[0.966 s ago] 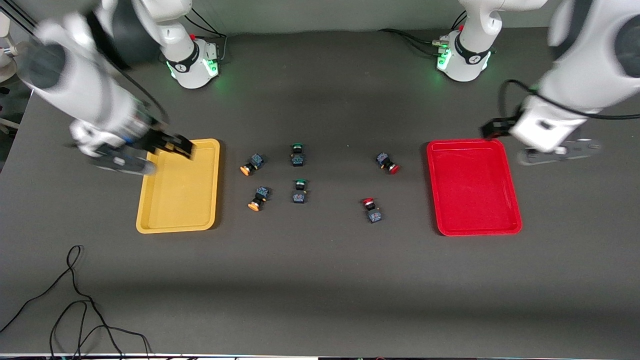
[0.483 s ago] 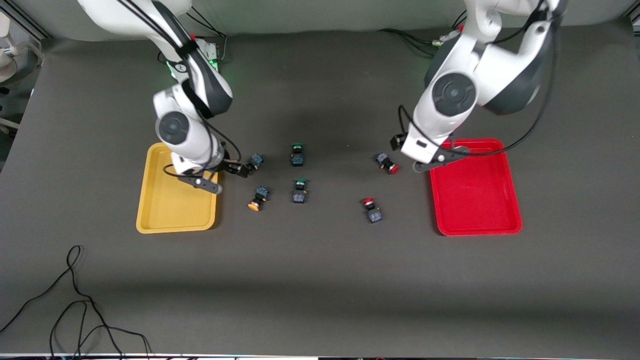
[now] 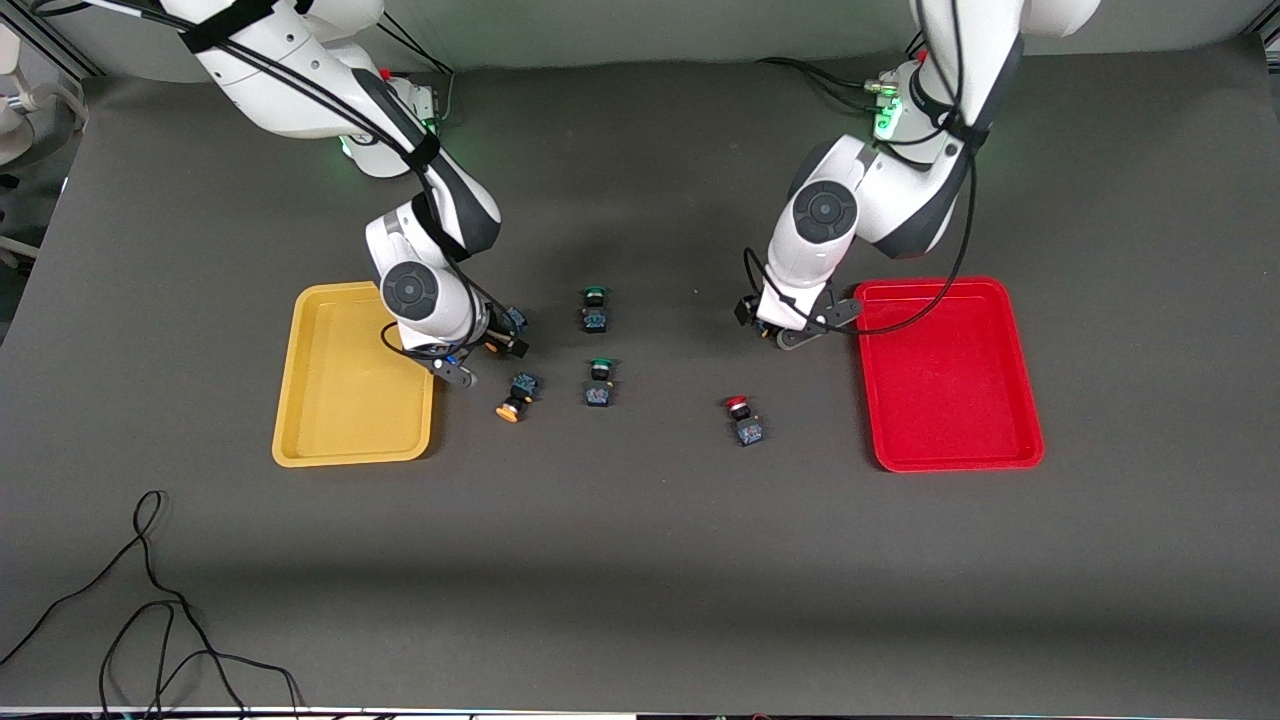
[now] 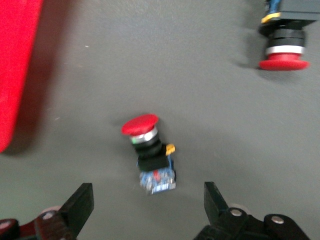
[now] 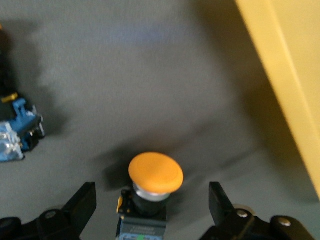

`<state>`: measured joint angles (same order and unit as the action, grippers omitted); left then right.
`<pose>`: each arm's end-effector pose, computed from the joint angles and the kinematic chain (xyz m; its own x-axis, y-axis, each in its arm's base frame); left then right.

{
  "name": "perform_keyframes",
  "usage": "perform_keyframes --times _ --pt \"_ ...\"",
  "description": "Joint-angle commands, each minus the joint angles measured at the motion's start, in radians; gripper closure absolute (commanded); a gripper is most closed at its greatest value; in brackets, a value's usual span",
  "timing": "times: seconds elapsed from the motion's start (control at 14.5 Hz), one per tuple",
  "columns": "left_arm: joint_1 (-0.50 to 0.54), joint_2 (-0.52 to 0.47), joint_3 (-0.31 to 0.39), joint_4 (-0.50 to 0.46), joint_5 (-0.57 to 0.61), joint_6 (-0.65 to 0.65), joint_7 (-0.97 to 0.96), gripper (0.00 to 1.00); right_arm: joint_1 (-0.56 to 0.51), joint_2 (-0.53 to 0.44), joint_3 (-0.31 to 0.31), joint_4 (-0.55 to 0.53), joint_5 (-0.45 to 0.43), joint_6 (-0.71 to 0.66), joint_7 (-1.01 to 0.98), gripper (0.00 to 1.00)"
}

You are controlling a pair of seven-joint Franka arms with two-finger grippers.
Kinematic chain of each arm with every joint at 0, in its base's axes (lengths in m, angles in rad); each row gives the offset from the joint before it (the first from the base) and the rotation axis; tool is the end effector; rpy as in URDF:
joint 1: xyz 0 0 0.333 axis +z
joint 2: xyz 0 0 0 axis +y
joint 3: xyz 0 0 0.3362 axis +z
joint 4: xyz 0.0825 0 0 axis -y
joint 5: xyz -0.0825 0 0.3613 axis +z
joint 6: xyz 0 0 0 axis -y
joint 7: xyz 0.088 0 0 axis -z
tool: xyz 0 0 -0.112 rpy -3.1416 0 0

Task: Place red and yellow buttons in trays
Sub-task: 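Grasp a yellow button with the right gripper while the left gripper grasps a red button, then place the yellow button in the yellow tray while the left gripper places red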

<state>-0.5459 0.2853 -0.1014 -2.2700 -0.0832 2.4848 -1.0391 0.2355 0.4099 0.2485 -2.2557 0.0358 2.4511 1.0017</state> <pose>0.4168 -0.3149 0.2599 0.8898 0.4451 -0.1009 0.4450 -0.8952 -0.0247 0.4522 0.2408 0.2034 0.8242 -0.5274 -0.2064 -0.5160 -0.8495 0.1099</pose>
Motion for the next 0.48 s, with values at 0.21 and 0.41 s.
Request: perform_keyframes --times 0.21,0.41 --pt "-0.005 0.118 0.014 -0.011 -0.010 0.158 -0.035 0.09 -0.007 -0.011 0.017 -0.010 0.015 0.006 0.029 0.77" --pt "-0.005 0.121 0.012 -0.011 -0.009 0.160 -0.035 0.38 -0.018 -0.037 0.017 -0.008 0.015 -0.004 0.029 0.95"
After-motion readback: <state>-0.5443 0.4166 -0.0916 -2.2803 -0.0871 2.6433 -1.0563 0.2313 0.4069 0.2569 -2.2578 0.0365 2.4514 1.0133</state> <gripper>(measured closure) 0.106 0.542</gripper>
